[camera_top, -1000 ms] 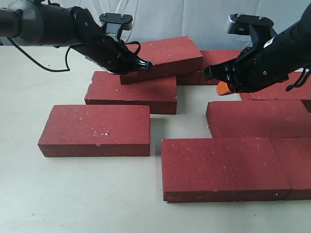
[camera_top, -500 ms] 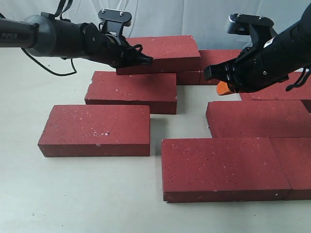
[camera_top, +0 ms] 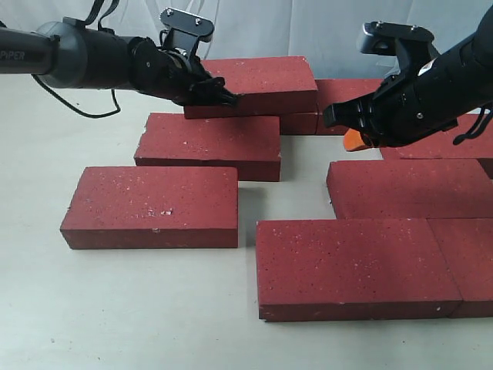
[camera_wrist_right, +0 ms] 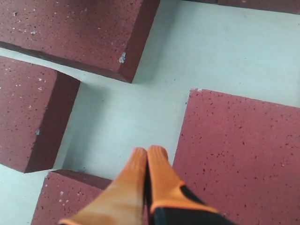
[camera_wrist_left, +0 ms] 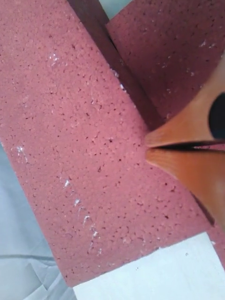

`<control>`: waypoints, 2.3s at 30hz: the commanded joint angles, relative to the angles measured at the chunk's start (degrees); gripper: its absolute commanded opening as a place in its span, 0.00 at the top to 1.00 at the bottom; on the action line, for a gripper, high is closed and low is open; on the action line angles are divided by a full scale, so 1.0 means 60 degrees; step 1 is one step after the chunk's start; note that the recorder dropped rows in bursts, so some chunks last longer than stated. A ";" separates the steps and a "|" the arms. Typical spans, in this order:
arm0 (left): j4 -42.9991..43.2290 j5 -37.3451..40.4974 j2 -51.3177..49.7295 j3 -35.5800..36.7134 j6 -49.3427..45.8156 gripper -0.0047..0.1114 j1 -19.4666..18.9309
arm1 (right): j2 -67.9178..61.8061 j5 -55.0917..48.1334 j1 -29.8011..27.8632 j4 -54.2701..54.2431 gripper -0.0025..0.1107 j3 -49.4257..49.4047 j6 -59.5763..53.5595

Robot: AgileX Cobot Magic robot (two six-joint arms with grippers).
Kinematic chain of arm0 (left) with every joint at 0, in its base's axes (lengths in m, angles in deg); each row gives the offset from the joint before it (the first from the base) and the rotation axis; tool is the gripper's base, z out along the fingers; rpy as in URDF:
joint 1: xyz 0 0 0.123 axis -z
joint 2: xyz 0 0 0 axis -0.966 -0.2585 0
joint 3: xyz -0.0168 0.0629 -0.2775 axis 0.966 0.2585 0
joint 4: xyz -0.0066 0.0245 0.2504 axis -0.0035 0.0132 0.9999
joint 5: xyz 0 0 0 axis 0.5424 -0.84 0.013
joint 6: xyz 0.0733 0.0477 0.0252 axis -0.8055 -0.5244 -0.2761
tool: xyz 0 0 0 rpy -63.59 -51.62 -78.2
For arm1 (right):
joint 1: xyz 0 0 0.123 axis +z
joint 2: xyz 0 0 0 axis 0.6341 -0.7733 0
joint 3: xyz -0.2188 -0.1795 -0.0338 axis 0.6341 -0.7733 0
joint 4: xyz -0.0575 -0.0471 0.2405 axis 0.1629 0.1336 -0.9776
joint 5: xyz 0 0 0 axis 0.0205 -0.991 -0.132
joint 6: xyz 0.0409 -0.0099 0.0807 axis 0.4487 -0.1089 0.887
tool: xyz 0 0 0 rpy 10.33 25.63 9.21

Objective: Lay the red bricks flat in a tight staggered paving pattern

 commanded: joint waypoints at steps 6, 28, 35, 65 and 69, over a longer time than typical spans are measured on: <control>-0.0045 0.0729 -0.0136 -0.0045 0.0034 0.96 0.0020 | 0.0016 0.0078 0.0004 0.0105 0.98 0.0057 -0.0059; 0.1078 -0.0822 -0.0650 -0.0045 0.0012 0.96 0.0020 | 0.0016 0.0078 0.0004 0.0105 0.98 0.0057 -0.0059; 0.1122 0.0176 -0.0457 -0.0045 0.0030 0.96 0.0020 | 0.0016 0.0298 0.0004 0.0105 0.98 0.0057 -0.0059; 0.0842 0.5277 0.2108 0.0576 0.0641 0.96 -0.2110 | 0.0016 -0.0182 0.0004 -0.0568 0.98 0.0057 -0.0012; 0.0842 0.5165 0.1661 0.0576 0.0641 0.96 -0.2492 | 0.0016 -0.0106 0.0004 -0.0541 0.98 0.0057 -0.0012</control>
